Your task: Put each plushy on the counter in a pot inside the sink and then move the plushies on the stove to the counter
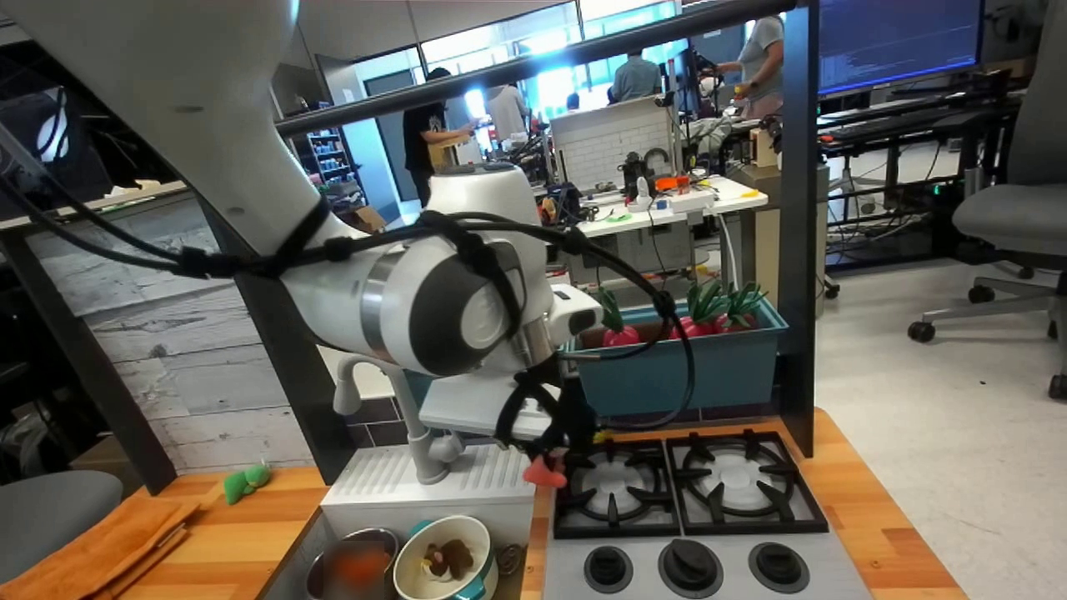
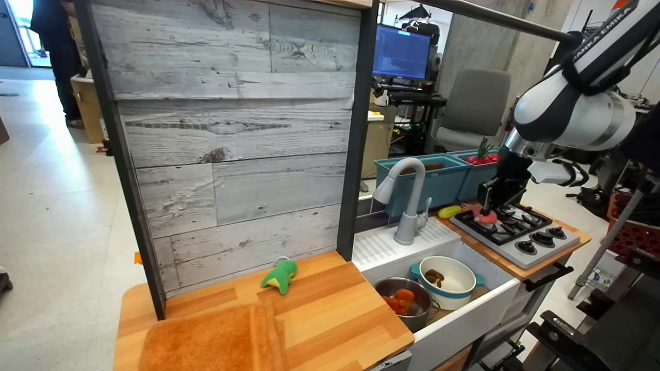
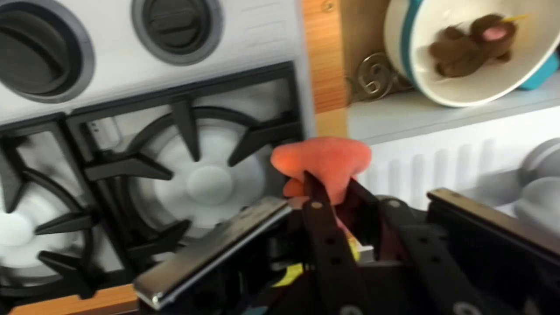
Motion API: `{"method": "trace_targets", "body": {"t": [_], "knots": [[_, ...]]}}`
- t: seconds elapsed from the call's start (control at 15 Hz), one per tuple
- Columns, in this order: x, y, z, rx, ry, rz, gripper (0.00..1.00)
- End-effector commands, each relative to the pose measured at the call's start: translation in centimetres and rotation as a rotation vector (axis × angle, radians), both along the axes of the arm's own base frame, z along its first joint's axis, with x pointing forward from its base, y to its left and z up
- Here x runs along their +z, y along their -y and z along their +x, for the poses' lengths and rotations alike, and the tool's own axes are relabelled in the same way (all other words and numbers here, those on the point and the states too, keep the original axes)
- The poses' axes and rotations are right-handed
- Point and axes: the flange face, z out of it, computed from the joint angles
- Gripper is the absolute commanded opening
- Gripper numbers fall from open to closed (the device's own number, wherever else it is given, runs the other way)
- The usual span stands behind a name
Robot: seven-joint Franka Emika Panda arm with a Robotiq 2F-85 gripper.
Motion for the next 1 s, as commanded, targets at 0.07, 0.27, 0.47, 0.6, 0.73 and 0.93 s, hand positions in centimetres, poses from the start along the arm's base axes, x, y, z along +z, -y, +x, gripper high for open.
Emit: {"method": "trace_targets", "body": {"t": [0.07,0.27,0.47,0.6,0.73,0.93], "knots": [[3.1,-6.7,-4.5,0.228,0.073,0.095,0.03],[3.6,-13.5,-7.0,0.379,0.137,0.16,0.03],[3.4,-20.4,-9.0,0.532,0.206,0.216,0.03],[3.2,-24.7,-9.8,0.641,0.241,0.222,0.03],[2.4,-27.6,-10.0,0.721,0.251,0.218,0.03],[0.6,-30.8,-9.6,0.803,0.252,0.207,0.03]]}}
